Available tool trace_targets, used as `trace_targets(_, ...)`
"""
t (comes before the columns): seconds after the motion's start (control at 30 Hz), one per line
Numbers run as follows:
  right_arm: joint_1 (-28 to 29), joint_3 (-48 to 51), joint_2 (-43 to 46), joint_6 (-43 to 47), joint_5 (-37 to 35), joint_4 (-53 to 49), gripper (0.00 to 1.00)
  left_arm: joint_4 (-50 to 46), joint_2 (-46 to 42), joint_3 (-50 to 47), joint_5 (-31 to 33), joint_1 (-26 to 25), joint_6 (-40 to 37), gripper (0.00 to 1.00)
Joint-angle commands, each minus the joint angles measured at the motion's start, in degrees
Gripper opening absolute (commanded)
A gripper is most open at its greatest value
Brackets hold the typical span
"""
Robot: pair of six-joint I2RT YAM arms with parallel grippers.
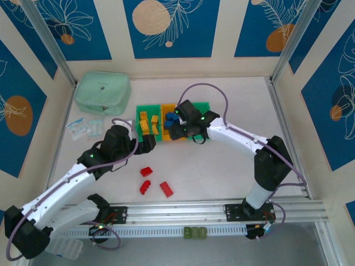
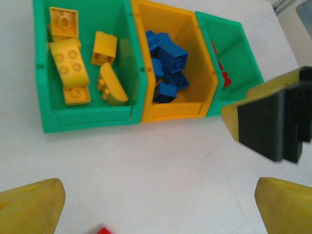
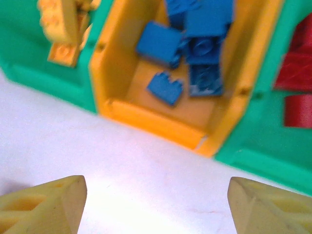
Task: Sort the legos into containers by color
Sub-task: Pick up the lego from the bottom-center of the table.
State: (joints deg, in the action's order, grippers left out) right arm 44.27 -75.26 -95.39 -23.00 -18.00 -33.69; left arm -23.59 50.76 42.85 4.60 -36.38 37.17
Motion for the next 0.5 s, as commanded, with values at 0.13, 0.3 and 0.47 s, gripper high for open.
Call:
trace_targets(0.13, 8.44, 2.19, -2.01, -5.44, 5.87, 4.64, 0.8, -8.46, -7.14, -3.41, 4.07, 0.43, 2.28, 0.99)
trace_targets(0.3, 12.49, 1.27, -6.69, -7.35, 8.56, 7.58, 0.82, -12.98, -10.82, -3.74, 6.02, 0.44, 3.32, 0.99)
trace_targets(0.47, 15.45, 0.34, -10.34, -7.35, 10.7, 10.81, 0.84, -16.81, -14.37, -3.83, 8.38, 0.46, 4.49, 0.99)
